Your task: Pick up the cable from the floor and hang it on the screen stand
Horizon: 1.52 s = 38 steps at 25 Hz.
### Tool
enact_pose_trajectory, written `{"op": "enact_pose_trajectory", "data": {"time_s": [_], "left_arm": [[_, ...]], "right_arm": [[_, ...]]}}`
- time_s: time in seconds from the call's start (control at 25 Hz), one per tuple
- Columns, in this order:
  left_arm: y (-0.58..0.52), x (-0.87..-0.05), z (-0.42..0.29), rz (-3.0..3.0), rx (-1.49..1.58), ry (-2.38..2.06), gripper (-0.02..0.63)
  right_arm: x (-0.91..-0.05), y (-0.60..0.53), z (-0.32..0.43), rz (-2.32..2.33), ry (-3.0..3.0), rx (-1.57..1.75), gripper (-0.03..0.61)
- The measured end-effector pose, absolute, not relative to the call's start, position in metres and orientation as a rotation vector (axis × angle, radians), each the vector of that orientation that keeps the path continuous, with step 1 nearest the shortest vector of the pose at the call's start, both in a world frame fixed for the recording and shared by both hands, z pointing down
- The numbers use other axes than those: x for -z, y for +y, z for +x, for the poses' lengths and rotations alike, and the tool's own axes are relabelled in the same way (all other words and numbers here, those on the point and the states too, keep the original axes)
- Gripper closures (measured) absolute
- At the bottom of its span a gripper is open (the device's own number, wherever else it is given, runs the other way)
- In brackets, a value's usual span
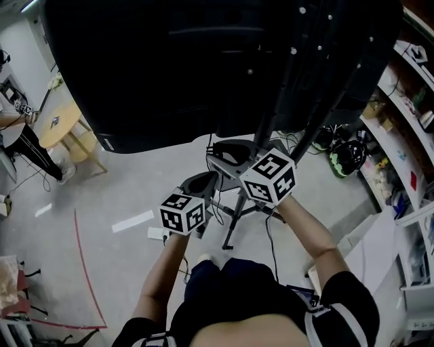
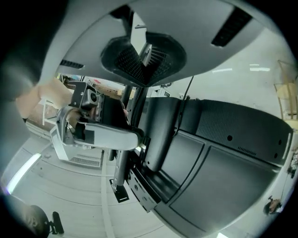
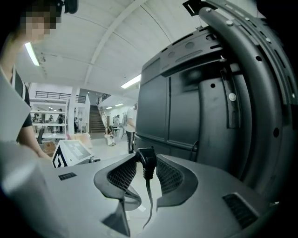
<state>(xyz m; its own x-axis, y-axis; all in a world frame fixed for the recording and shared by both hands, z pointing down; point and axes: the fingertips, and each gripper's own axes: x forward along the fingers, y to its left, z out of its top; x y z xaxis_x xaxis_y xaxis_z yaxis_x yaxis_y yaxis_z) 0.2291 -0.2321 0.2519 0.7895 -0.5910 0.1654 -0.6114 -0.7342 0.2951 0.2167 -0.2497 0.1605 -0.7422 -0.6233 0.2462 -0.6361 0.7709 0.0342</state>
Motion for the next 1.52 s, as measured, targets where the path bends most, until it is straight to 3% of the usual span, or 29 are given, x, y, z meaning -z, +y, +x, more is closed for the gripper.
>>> {"op": "enact_pose_trajectory", "data": {"time_s": [1.24, 1.52], "left_arm": [[-0.286, 0.008, 0.303, 3.108, 0.139, -0.468, 0.607], [-0.278, 0.058, 0.318, 3.164, 0.200, -0.353, 0.607]], "right_arm": [[0.139, -0.286, 0.275, 1.028, -2.614, 0.535, 0.431], [0.182, -0.285, 0.272, 1.004, -2.657, 0.539, 0.431]]}}
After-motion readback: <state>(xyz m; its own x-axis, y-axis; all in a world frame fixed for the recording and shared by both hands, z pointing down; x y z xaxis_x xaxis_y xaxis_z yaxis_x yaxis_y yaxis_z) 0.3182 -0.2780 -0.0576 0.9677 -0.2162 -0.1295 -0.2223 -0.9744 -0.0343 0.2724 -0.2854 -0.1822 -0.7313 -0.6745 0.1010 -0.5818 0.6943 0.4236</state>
